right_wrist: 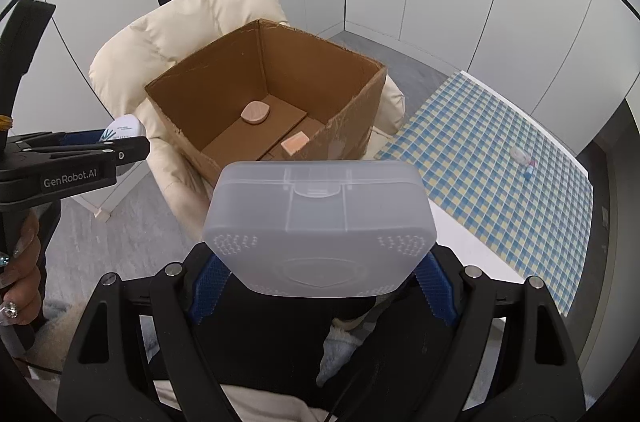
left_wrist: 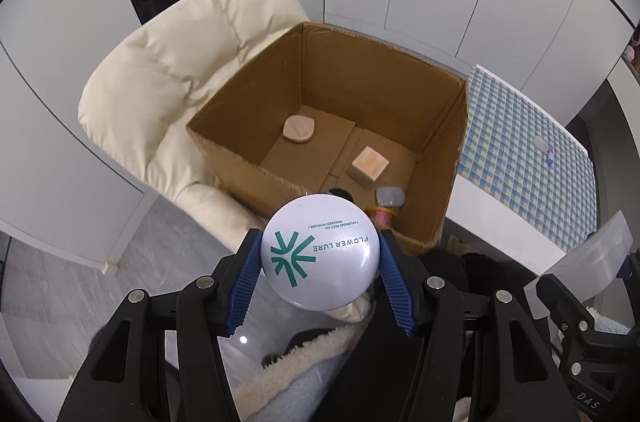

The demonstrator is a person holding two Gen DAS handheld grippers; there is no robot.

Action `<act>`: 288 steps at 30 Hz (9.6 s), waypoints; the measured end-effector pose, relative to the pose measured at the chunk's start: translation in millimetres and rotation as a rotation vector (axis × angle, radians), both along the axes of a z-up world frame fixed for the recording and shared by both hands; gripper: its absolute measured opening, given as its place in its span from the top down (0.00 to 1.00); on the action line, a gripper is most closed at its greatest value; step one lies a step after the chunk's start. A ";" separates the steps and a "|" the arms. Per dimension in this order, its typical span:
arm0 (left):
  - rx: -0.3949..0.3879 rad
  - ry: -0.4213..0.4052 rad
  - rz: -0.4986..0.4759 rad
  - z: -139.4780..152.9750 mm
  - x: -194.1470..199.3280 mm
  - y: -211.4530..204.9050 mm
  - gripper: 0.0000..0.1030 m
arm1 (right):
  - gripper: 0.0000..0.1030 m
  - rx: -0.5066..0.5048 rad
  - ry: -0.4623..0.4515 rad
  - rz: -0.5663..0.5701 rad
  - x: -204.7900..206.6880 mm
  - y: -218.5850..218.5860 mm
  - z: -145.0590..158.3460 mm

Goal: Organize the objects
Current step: 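Lower the white compact and clear plastic box into the cardboard box, then open both tools to release the compact and plastic box in the box, then raise both open tools out of the cardboard box, then move both open tools over the checkered table toward the clear case and bottle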

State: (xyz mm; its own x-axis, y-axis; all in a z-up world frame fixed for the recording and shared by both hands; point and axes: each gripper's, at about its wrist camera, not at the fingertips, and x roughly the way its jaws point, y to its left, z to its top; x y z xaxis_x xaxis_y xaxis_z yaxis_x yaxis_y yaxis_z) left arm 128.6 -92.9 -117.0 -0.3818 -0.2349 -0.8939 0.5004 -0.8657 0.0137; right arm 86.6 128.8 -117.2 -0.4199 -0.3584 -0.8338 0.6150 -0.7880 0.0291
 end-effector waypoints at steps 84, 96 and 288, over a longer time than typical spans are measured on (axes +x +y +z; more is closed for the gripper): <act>-0.048 -0.127 0.149 -67.3 -118.9 -121.4 0.11 | 0.00 0.051 -0.064 0.043 -159.8 -164.9 -61.1; 0.016 -0.122 0.149 -61.8 -103.8 -107.6 0.11 | 0.00 0.070 -0.029 0.044 -150.4 -160.1 -50.1; 0.047 -0.111 -0.341 -144.8 -299.4 272.1 0.11 | 0.00 -0.036 -0.170 -0.731 -181.6 339.9 -161.6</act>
